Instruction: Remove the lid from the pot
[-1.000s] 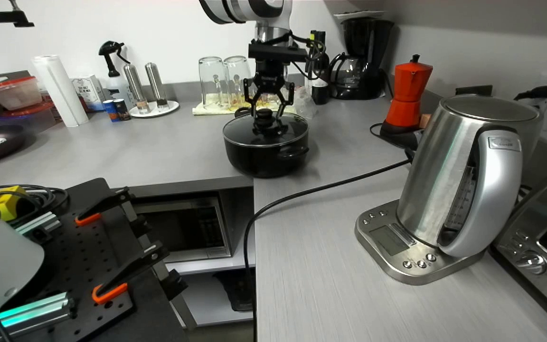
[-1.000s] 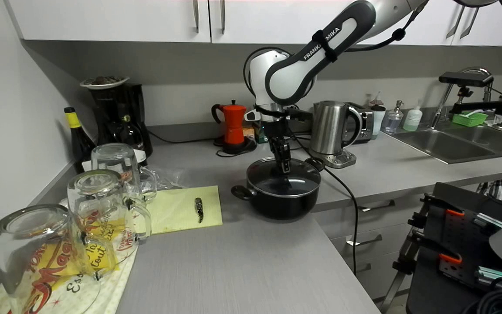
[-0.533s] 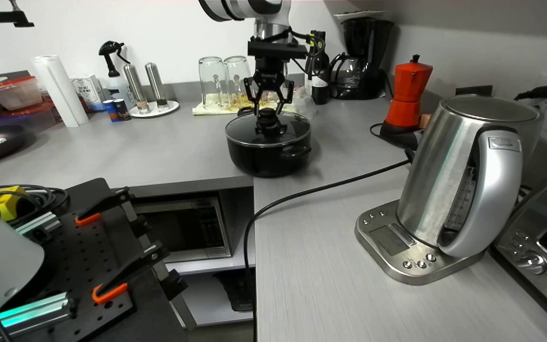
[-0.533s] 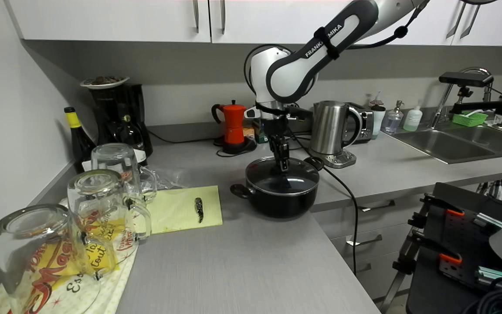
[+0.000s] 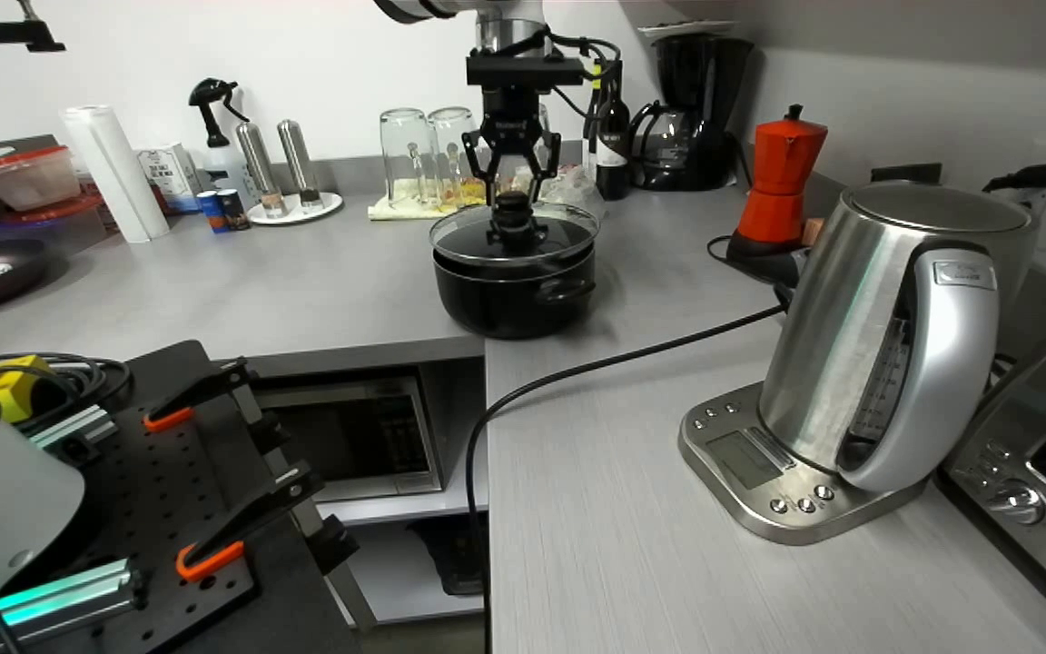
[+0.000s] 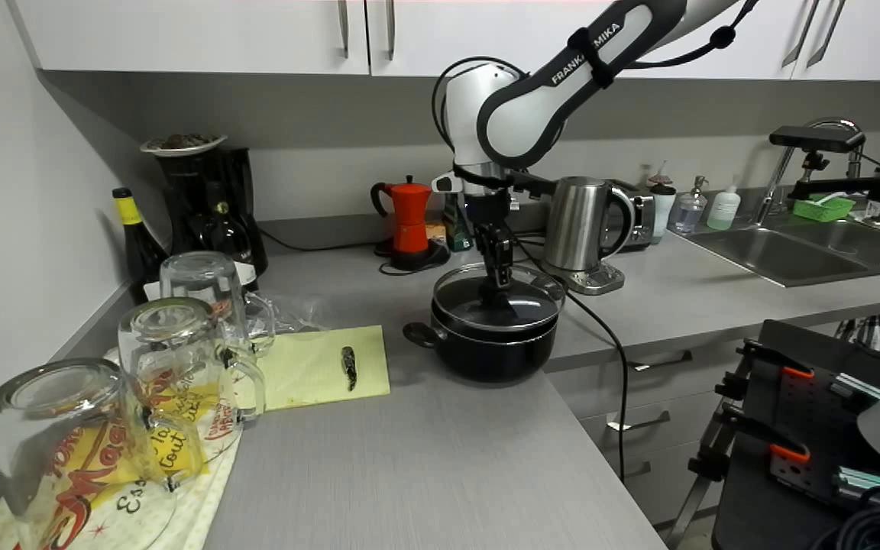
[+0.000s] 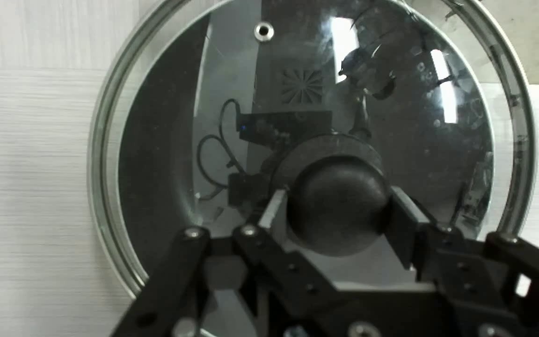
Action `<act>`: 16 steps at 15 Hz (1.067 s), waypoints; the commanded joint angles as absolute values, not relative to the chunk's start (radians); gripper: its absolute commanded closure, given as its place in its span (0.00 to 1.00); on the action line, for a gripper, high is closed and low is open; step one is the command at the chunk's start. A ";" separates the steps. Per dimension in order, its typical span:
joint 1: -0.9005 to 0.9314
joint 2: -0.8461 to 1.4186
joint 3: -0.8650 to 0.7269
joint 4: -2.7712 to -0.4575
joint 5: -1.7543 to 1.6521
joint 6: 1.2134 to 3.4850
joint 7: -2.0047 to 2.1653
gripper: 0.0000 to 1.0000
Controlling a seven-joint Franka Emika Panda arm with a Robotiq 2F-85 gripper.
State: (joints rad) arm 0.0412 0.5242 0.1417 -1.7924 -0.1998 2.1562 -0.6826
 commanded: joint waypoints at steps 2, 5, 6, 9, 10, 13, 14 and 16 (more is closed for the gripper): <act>0.091 0.435 0.132 -1.859 -0.289 2.162 -0.637 0.73; 0.132 0.421 0.138 -1.873 -0.357 2.159 -0.622 0.73; 0.147 0.416 0.140 -1.881 -0.382 2.161 -0.617 0.73; 0.194 0.405 0.151 -1.909 -0.458 2.170 -0.607 0.73; 0.207 0.398 0.157 -1.918 -0.478 2.171 -0.600 0.73; 0.239 0.375 0.176 -1.950 -0.524 2.191 -0.581 0.73; 0.245 0.366 0.184 -1.963 -0.533 2.205 -0.580 0.73; 0.254 0.355 0.201 -1.985 -0.538 2.239 -0.589 0.73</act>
